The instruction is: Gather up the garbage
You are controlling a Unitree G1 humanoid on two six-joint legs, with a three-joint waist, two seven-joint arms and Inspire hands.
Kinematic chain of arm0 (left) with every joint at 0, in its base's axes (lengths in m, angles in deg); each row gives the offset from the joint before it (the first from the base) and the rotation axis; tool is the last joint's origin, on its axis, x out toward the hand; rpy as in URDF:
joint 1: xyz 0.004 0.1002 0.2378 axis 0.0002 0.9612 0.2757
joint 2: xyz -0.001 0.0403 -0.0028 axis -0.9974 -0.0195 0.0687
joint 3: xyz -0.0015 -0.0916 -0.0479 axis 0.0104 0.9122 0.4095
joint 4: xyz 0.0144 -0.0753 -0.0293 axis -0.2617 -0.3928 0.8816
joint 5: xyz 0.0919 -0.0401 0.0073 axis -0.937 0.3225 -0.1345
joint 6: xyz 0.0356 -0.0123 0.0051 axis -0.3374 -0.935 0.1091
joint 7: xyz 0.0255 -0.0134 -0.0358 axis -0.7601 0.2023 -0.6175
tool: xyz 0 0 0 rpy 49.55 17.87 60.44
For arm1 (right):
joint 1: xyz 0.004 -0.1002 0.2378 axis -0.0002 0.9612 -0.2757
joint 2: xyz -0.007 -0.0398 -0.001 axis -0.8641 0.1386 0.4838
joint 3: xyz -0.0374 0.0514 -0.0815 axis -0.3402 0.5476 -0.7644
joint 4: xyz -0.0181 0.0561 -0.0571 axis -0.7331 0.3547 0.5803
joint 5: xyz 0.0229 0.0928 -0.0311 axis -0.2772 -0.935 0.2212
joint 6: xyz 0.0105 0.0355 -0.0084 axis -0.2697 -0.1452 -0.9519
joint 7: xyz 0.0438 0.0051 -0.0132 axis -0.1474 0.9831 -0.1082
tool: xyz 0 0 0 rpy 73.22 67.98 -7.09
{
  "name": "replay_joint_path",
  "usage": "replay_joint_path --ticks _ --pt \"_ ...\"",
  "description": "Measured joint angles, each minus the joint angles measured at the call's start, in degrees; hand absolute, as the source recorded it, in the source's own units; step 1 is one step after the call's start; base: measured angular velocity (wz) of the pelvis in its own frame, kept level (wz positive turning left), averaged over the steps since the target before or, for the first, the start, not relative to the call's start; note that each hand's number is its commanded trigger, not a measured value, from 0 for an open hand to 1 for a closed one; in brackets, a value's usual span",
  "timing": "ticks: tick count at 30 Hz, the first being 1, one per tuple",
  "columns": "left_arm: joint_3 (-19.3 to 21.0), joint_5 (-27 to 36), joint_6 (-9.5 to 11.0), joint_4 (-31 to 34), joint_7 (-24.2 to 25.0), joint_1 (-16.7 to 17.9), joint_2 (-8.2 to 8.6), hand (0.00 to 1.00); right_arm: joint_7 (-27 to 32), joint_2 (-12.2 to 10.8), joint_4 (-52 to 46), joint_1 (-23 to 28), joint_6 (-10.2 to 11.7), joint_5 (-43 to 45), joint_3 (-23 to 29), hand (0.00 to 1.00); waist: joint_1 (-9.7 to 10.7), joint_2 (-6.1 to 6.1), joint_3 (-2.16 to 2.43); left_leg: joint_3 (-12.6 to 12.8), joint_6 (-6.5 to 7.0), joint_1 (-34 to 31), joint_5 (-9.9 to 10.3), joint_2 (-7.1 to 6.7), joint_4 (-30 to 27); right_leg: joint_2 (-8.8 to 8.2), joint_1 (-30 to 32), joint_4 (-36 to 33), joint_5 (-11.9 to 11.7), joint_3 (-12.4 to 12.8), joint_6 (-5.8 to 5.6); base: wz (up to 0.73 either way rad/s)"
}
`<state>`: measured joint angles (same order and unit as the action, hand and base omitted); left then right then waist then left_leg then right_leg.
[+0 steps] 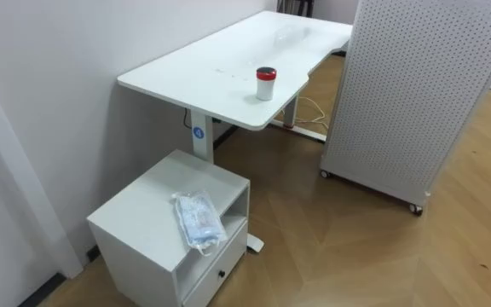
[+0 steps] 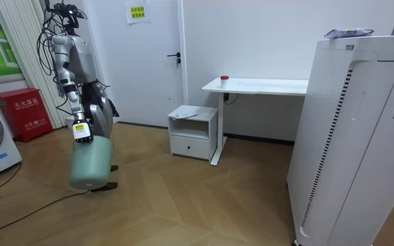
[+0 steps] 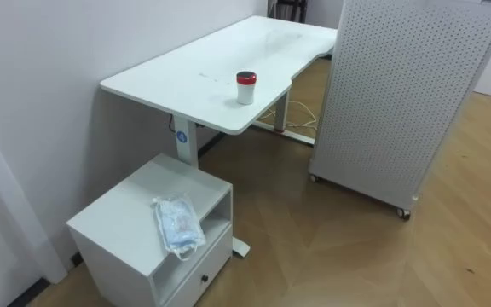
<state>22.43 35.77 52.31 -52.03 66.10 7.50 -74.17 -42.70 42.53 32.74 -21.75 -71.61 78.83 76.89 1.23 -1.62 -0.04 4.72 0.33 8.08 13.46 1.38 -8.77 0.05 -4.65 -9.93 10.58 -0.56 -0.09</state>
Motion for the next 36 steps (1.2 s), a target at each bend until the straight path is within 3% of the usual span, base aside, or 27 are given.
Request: replay_joint_path --ticks 11,20,27,36 --pt "0.05 -0.08 0.80 -0.02 0.51 -0.12 0.02 0.00 0.71 -0.09 0.27 -0.60 1.46 -0.04 -0.07 1.00 -0.10 0.20 0.04 0.16 0.00 0.87 0.00 0.01 0.11 0.05 -0.50 0.18 0.00 0.25 0.00 -0.01" --pt "0.04 -0.09 0.80 -0.12 0.45 0.20 0.02 0.00 1.43 -0.13 0.68 -0.47 1.38 -0.06 -0.04 1.00 -0.06 0.07 -0.30 0.08 0.04 0.44 0.12 0.02 0.20 0.09 -0.11 -0.19 0.00 0.31 0.00 -0.01" --pt "0.03 -0.07 0.98 -0.04 0.34 1.30 0.02 0.00 2.13 -0.18 0.42 -0.50 1.38 -1.52 -0.09 1.00 -0.07 0.49 -0.03 -0.07 0.05 -0.79 0.13 0.02 -0.08 0.09 0.89 -0.66 0.04 0.22 -0.01 0.00" --pt "0.03 -0.07 1.68 -1.65 0.33 1.71 0.18 0.00 2.50 -0.32 0.67 -0.53 2.34 -1.48 -0.13 1.00 -0.22 0.33 -0.16 -0.18 0.02 -0.77 0.15 0.04 -0.37 0.09 0.96 -0.70 0.18 0.14 0.09 0.00"
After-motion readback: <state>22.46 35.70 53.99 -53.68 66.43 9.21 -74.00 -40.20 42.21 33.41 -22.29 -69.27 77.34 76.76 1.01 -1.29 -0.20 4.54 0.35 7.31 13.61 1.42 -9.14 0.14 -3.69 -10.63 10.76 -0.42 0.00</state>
